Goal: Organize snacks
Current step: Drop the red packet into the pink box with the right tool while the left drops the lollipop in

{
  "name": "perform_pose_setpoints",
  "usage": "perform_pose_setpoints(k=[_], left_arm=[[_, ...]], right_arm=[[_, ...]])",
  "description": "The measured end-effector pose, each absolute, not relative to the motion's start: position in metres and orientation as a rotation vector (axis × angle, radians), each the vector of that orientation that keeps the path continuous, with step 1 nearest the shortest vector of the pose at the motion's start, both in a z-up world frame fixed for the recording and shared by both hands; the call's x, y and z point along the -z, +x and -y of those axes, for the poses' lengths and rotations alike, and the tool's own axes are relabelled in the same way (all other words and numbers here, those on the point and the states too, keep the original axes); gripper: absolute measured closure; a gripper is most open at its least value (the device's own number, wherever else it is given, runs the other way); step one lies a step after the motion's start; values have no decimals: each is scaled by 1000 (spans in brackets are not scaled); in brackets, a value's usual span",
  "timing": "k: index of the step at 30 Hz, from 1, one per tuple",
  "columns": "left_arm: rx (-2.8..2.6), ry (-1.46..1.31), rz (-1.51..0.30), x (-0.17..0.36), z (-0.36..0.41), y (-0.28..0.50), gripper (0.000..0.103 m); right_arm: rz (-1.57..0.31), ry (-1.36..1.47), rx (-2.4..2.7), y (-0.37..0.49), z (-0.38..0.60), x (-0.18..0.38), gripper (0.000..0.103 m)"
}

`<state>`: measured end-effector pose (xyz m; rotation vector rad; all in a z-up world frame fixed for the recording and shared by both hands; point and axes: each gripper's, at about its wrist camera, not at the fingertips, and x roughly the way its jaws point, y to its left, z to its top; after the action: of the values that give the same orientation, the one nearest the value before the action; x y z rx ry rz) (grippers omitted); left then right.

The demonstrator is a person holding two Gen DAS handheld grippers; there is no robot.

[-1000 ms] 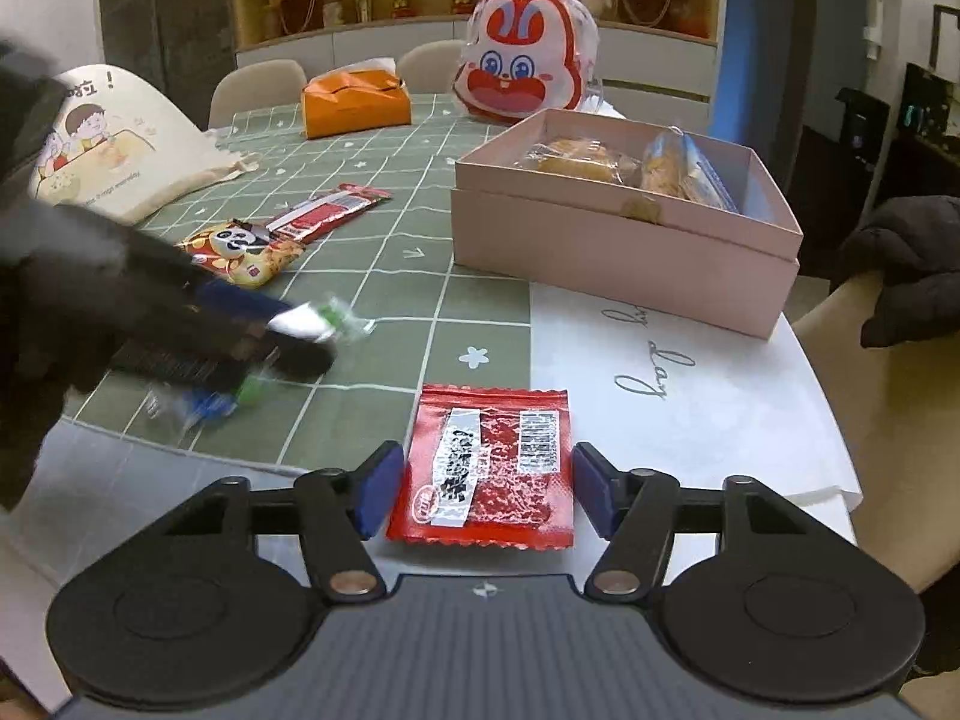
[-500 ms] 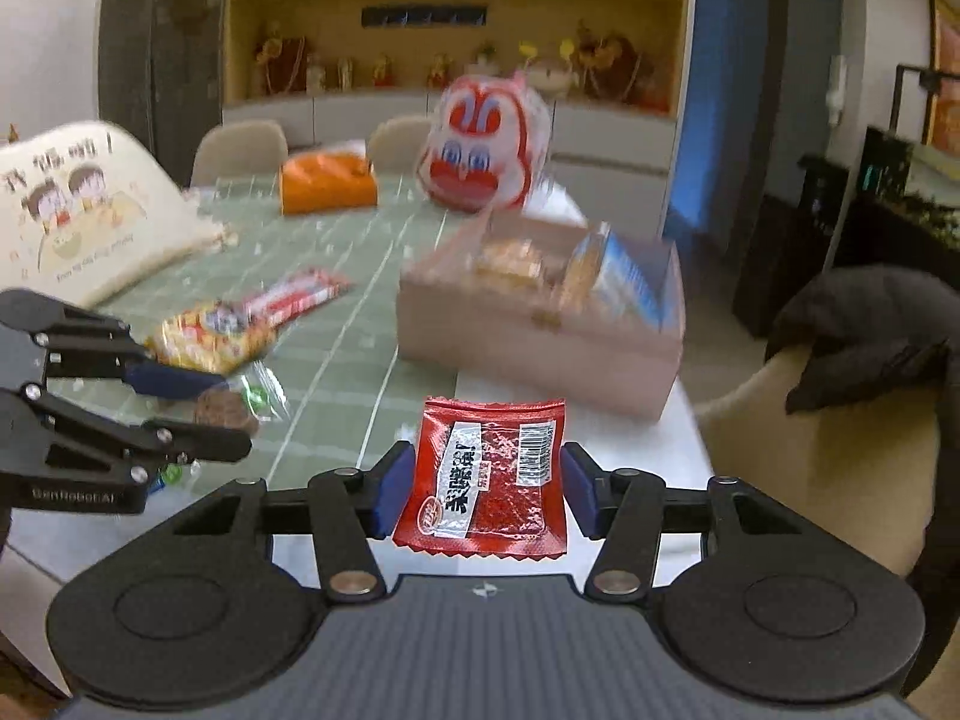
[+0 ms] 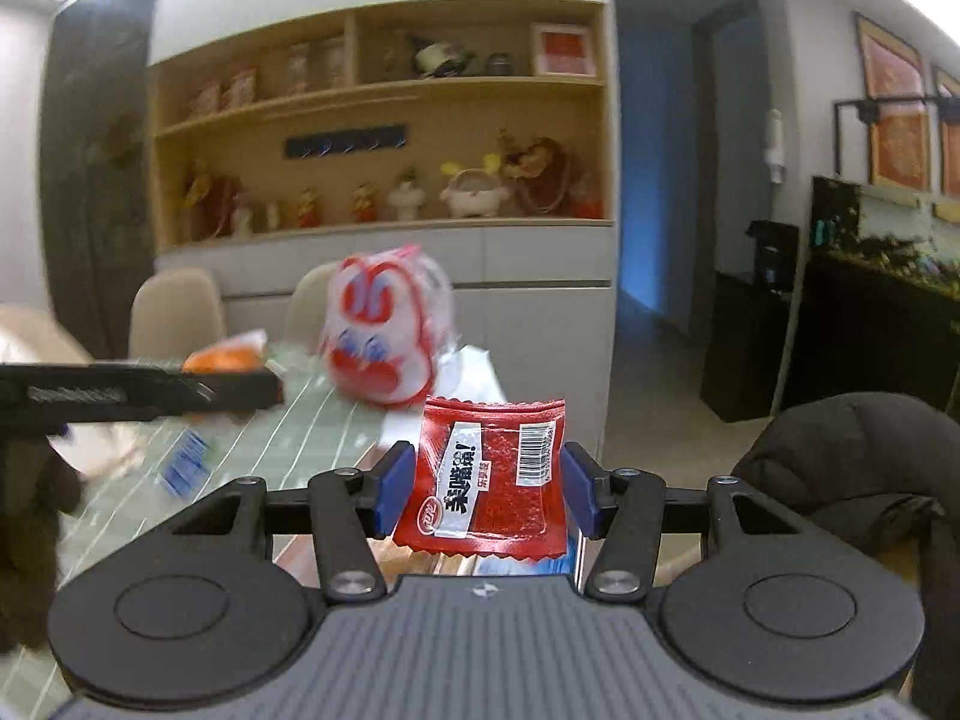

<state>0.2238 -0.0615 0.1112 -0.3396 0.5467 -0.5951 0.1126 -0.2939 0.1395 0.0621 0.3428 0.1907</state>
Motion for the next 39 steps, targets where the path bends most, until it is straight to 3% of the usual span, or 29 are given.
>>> perform_pose_setpoints(k=[2,6,15,19,24,29,39], left_arm=[[568,-421,-658,-77,67,259,60],[534,-443,-721,-47,56,278,64],[437,-371,-617,-81,-33,208,64],[309,-372,-660,-73,-89,166,64],[193,-431,-677,-45,-143,124,64],[76,-434,-558,-38,-178,107,64],[19,-351,-571,-42,-184,89,64]], right_arm=[[-348,106,-195,136,301,-131,42],[-424,175,-223,166,309,-97,41],[-502,261,-245,163,307,-77,41],[-489,281,-246,147,298,-94,31],[-558,190,-294,136,233,-100,27],[-712,71,-405,136,136,-84,26],[-906,102,-358,188,12,-41,26]])
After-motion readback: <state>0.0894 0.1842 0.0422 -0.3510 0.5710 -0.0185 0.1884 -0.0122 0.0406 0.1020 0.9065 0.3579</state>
